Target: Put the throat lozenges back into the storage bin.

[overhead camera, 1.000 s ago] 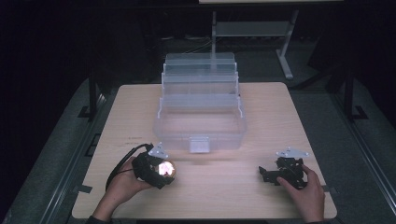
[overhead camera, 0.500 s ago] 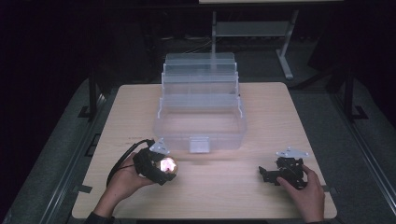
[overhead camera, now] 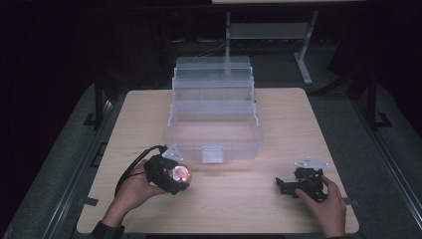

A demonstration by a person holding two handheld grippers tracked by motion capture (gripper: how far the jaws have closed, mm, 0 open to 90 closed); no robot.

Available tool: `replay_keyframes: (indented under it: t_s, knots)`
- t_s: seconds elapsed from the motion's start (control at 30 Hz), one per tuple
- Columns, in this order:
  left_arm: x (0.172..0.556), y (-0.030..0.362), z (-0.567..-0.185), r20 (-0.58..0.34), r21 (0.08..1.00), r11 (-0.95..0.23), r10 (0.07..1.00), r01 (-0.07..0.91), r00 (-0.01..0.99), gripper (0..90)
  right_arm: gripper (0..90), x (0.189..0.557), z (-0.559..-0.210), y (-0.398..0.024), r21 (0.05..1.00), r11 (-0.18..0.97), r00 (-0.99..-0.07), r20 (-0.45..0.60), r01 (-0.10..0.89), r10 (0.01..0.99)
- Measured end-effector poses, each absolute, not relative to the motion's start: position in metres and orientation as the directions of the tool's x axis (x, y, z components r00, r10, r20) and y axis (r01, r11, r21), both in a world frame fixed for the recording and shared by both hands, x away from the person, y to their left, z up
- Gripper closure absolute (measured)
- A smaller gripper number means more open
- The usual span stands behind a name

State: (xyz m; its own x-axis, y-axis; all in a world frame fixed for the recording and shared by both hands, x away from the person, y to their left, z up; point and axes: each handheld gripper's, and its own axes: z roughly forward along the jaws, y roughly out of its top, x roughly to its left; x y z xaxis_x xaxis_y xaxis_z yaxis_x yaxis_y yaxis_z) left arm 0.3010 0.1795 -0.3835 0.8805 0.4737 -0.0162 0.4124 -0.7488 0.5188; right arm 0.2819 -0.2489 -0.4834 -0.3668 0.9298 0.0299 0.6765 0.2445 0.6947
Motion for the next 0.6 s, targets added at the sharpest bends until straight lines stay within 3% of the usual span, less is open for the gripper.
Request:
replay_keyframes:
  t_s: [0.6]
  knots:
    - [0.314,0.174,-0.368,-0.012,0.532,-0.744,0.47,0.404,0.882,19.7,0.0,0.282,-0.483,-0.249,0.695,0.245,-0.367,0.03,0.676,0.93]
